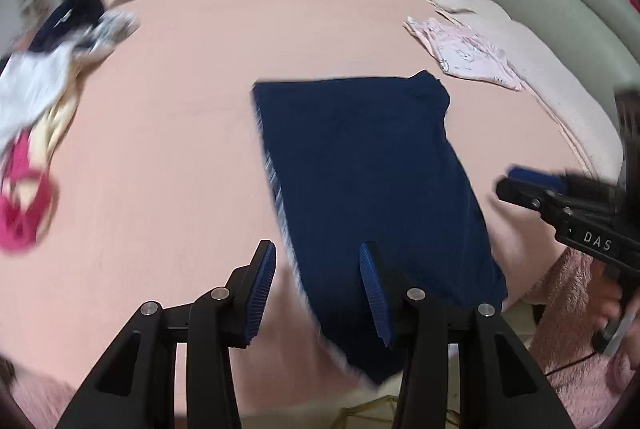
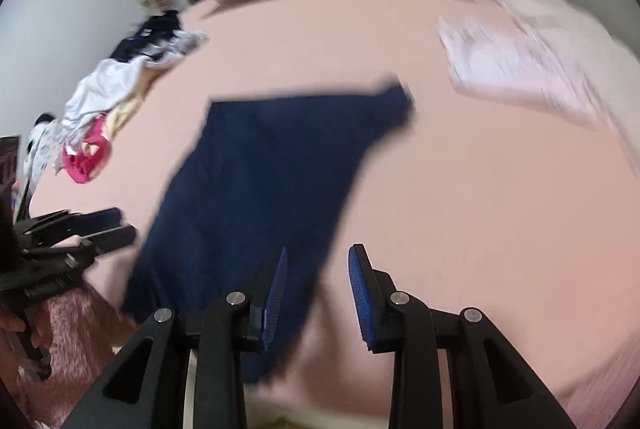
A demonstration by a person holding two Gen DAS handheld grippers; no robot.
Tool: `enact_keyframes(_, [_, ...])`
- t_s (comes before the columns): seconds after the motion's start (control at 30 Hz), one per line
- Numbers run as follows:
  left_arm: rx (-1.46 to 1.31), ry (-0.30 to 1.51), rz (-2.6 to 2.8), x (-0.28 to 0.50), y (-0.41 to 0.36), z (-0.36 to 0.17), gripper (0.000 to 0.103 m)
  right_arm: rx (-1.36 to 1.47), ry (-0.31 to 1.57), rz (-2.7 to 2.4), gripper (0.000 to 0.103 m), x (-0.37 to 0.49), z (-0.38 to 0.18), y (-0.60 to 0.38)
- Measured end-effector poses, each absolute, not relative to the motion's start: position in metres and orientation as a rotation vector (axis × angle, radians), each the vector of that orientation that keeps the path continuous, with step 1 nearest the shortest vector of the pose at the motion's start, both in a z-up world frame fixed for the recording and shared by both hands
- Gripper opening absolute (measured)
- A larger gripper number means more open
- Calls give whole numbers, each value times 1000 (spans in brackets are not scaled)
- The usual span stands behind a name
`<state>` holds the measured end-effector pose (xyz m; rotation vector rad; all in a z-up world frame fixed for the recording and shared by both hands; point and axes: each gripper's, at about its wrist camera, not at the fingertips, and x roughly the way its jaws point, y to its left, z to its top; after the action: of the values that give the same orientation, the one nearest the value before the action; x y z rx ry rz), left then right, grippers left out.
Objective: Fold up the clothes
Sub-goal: 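Lay the navy shorts flat with both grippers and release them, then grasp the shorts hem with both grippers and lift it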
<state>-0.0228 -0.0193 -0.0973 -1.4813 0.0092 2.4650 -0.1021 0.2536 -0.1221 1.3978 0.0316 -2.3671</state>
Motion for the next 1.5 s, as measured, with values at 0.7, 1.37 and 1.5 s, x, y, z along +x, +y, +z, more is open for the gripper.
enact_keyframes(0.7, [-1546, 78, 2405, -25, 4, -141, 45, 1675, -51, -2336, 31, -71, -171, 270])
enact_keyframes(1.37, [-1576, -551, 2283, -11, -41, -136, 46, 1556, -315, -2288, 38, -33, -161, 280])
enact_keyframes(1.5, [-1582, -428, 2304, -19, -18, -144, 46, 1575, -419, -2243, 38, -46, -167, 281])
